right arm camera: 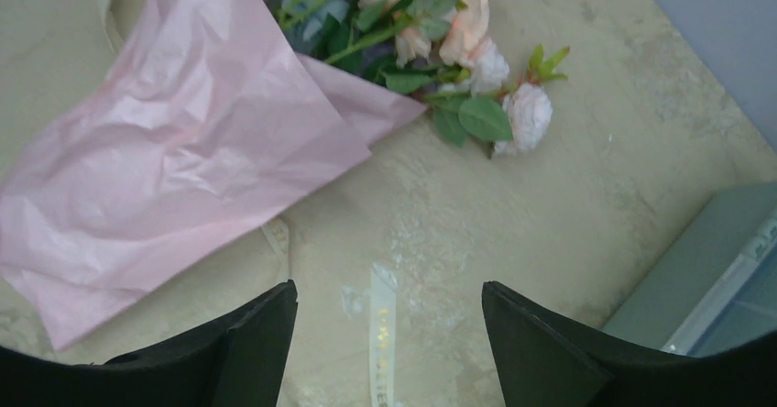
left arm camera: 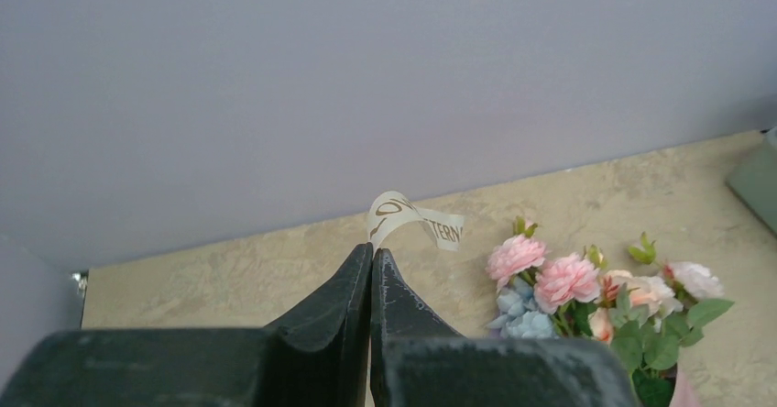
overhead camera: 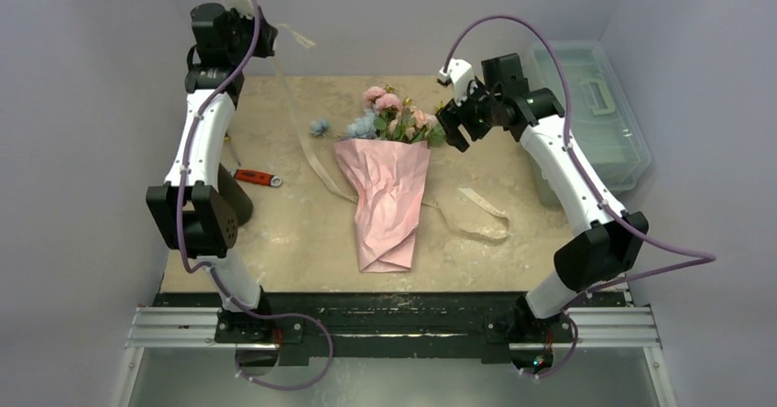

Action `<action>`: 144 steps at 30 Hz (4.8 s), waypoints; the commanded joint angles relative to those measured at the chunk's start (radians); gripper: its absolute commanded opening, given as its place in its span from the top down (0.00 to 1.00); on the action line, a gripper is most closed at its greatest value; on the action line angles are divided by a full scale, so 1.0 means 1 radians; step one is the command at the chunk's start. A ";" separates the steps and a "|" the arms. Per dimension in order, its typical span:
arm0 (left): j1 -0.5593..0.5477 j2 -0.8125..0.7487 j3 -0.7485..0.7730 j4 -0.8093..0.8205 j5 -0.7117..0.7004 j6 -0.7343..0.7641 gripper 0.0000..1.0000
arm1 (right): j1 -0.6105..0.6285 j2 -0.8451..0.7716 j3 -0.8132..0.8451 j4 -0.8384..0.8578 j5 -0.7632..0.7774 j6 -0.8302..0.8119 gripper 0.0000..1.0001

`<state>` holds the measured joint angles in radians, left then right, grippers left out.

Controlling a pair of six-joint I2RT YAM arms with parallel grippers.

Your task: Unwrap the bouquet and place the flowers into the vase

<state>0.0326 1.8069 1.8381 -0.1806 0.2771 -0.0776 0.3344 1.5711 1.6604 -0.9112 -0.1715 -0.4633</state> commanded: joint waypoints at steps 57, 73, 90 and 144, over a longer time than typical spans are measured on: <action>0.203 -0.151 -0.035 -0.050 -0.056 -0.244 1.00 | 0.403 0.511 0.517 0.949 -0.404 0.726 1.00; 0.225 -0.335 -0.378 0.156 0.334 -0.197 0.17 | 0.403 0.577 0.708 1.015 -0.359 0.789 1.00; 0.170 -0.554 -0.756 0.455 0.837 -0.058 0.16 | 0.397 0.574 0.780 1.072 -0.330 0.805 1.00; 0.035 -0.283 -0.007 0.099 0.282 -0.002 1.00 | 0.319 0.262 0.243 1.106 -0.345 0.781 0.27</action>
<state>0.0418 1.4876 1.6806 -0.0330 0.6426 -0.0818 0.6506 1.9133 1.9419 0.1802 -0.5030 0.3550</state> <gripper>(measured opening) 0.003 0.685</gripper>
